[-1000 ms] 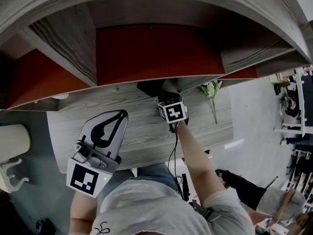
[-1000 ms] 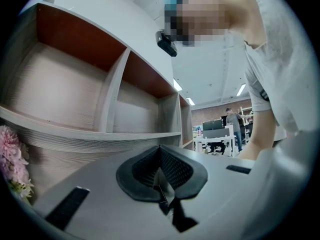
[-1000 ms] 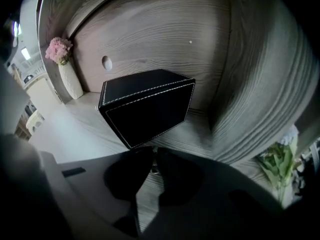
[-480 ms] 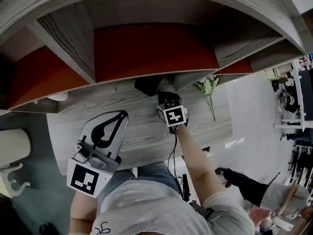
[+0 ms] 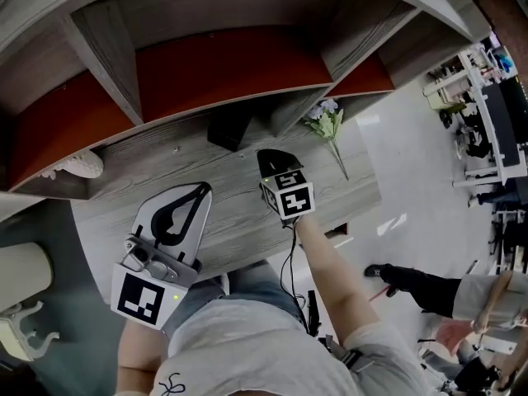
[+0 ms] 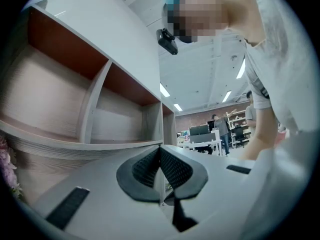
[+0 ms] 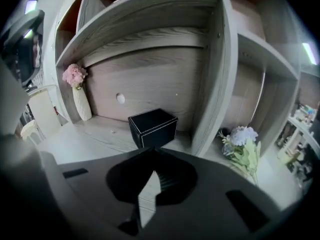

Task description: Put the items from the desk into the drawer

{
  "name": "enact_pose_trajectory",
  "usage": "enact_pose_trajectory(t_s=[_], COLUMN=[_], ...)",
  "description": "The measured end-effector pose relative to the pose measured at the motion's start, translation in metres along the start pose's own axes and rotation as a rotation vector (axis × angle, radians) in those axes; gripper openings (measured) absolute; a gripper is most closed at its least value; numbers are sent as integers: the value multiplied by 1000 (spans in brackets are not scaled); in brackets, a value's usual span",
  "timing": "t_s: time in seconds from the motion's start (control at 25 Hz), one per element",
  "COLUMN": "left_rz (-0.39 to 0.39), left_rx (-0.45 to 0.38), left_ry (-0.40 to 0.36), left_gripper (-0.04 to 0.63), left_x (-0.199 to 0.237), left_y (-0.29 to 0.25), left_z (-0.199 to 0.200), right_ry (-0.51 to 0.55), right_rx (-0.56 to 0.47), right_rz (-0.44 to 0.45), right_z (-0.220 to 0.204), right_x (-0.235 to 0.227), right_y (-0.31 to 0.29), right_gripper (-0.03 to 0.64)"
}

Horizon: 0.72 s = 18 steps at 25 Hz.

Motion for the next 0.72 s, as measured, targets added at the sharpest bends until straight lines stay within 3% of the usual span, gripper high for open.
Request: enact_pose_trajectory(t_s=[0.72], left_rz=[-246], left_rx=[-36], left_ry=[-2], left_gripper=[9], left_x=[-69], left_y=[55], left_z=[11], right_ry=[-130], right_rx=[-301], right_rz=[-142], right_z=[-19], right_x=[69], right_y=[172], right_gripper=[6])
Point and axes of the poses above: the fingertips, and each gripper's own axes: y backward along the fingers, x to its left, z out of its top, the point moved 10 cm from there along y, backward along the fingers, and after that the axes turned 2 degrees about -x, right-handed, at the moved point
